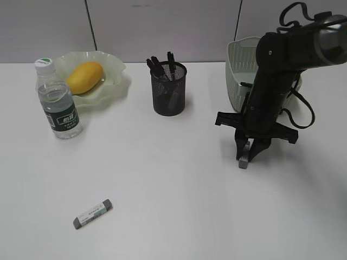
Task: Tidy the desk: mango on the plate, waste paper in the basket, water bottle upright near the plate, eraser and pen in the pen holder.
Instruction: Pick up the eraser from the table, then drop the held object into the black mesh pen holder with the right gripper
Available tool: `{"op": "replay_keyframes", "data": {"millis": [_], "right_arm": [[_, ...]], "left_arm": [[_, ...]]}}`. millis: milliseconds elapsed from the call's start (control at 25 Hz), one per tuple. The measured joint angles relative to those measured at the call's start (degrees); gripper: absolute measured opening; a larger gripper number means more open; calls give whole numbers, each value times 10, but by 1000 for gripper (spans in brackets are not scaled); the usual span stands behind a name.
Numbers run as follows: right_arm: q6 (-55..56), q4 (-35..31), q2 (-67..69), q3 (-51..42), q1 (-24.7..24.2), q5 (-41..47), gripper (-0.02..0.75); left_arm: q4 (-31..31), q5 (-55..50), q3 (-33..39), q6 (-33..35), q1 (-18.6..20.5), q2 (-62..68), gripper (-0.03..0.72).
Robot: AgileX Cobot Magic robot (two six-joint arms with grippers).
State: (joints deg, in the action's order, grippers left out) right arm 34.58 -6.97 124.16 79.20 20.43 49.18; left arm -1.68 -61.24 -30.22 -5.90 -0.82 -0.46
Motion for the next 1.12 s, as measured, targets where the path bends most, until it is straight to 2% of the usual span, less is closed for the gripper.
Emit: {"op": "replay_keyframes", "data": {"millis": [160, 360, 760, 920, 1120], "right_arm": [[-78, -14, -5, 20, 10, 25, 172], [-183, -27, -30, 88, 29, 82, 172], [-225, -30, -64, 294, 29, 136, 172], [-240, -41, -64, 363, 29, 133, 172], [-301, -85, -46, 391, 32, 71, 172]], "left_arm": [[0, 0, 0, 0, 0, 0, 239], [0, 0, 0, 0, 0, 0, 239], [0, 0, 0, 0, 0, 0, 239], [0, 0, 0, 0, 0, 0, 239], [0, 0, 0, 0, 0, 0, 239]]}}
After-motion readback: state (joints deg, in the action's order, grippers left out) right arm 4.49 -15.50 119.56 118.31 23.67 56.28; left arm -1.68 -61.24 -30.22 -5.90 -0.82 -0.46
